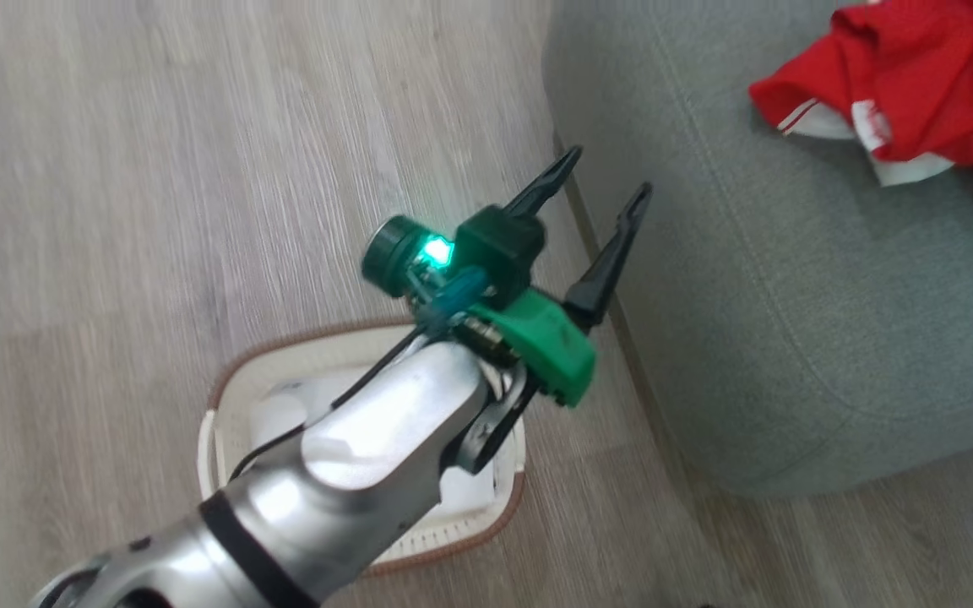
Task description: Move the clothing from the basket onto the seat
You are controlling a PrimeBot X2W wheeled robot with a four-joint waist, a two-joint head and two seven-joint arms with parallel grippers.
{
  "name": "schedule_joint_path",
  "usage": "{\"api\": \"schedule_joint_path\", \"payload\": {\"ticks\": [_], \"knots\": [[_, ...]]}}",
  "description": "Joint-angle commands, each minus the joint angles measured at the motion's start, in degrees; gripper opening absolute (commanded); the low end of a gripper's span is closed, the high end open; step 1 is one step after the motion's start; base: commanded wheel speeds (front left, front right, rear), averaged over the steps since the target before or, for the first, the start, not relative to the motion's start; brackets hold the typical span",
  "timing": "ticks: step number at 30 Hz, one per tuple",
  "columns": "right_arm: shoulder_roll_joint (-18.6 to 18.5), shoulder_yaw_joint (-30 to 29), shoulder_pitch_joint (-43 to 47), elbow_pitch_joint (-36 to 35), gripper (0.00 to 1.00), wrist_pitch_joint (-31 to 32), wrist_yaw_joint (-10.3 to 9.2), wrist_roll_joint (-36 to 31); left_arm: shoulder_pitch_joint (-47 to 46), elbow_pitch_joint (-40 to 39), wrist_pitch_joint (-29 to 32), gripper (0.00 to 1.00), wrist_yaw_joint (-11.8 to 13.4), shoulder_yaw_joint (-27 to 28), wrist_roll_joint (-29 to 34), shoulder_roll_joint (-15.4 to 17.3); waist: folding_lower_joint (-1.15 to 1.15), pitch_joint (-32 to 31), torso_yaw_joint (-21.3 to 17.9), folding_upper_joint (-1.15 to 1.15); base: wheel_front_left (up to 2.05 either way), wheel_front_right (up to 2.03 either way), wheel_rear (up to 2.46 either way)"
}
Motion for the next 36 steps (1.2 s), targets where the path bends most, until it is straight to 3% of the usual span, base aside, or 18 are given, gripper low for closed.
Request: {"api": "schedule_joint_path", "payload": {"ticks": [1,13,21,28,36], "knots": [[-3.82,1.02,-0.65,-1.65,1.00,-2.17,-0.02,-1.29,0.22,-2.49,-0.71,1.00,-0.38,3.05,0.71,1.19,0.00,-3.07,0.40,0.00,0.00,0.00,0.00],[-5.43,6.22,0.01,-11.16,1.00,-15.71,-0.02,-4.63,9.80,-9.20,-0.71,1.00,0.47,11.15,2.16,6.40,0.00,-10.35,3.71,0.00,0.00,0.00,0.00],[-6.53,4.53,4.01,-13.70,1.00,-19.52,-0.02,-4.67,15.13,-13.15,-0.71,1.00,1.91,15.98,2.99,9.50,0.00,-12.67,6.67,0.00,0.00,0.00,0.00],[-4.21,-8.83,12.49,-14.24,1.00,-19.86,-0.02,-8.57,20.10,-15.11,-0.71,1.00,3.74,20.02,5.07,11.84,0.00,-14.14,9.55,0.00,0.00,0.00,0.00],[4.38,-30.37,31.17,-19.69,1.00,-19.87,-0.02,-19.48,25.83,-16.97,-0.71,1.00,4.89,24.74,6.60,13.59,0.00,-15.68,11.46,0.00,0.00,0.00,0.00]]}}
